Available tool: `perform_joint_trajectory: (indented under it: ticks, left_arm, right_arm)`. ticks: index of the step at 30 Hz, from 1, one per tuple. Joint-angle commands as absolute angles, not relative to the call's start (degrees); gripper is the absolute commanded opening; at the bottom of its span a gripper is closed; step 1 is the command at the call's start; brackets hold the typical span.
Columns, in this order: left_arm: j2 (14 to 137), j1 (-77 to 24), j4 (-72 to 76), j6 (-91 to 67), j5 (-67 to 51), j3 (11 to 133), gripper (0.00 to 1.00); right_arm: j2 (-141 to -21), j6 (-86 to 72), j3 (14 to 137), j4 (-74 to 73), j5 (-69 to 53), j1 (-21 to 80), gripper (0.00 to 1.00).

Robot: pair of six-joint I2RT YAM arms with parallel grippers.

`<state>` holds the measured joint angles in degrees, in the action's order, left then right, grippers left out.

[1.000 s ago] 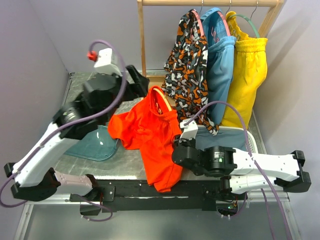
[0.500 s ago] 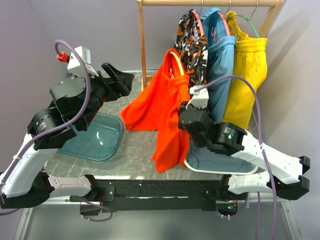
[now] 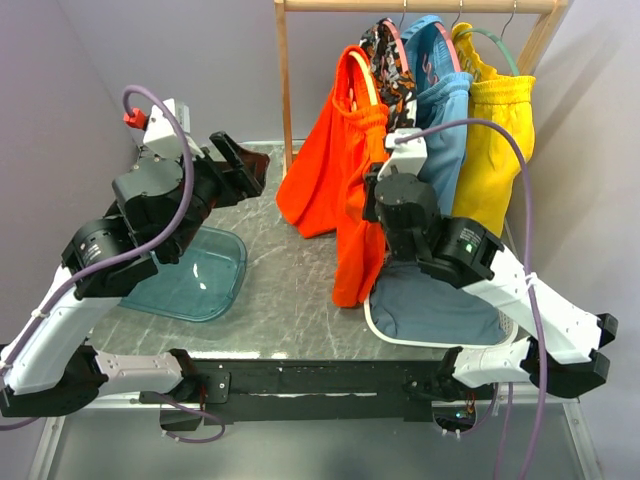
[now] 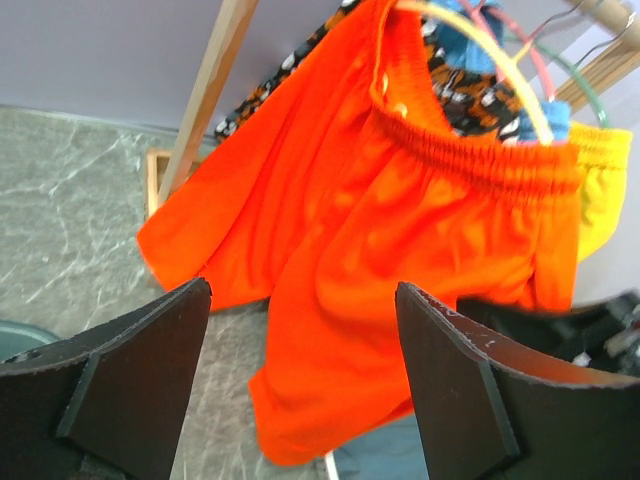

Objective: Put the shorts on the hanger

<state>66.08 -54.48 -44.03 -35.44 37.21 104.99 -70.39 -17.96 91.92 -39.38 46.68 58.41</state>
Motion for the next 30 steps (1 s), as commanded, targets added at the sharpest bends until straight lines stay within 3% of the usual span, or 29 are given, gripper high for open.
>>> perform_joint_trajectory:
  ticks: [1,18,30]
  left_arm:
    - [64.43,-54.58,-42.45,-36.21,37.18,102.48,0.8]
    - [62.84,-54.58,-41.84,-37.09,36.83,96.86,0.8]
    - [62.4,-54.58,-41.49,-37.27,37.09,94.58,0.8]
  right_arm:
    - [-72.33,-13.36,97.55,-29.45,45.79,55.47,0.0]
    - [-87.35,-7.38,114.77,-25.31,39.82,48.35,0.0]
    - [-94.66,-9.14,117.33,-23.38,35.68,44.03,0.0]
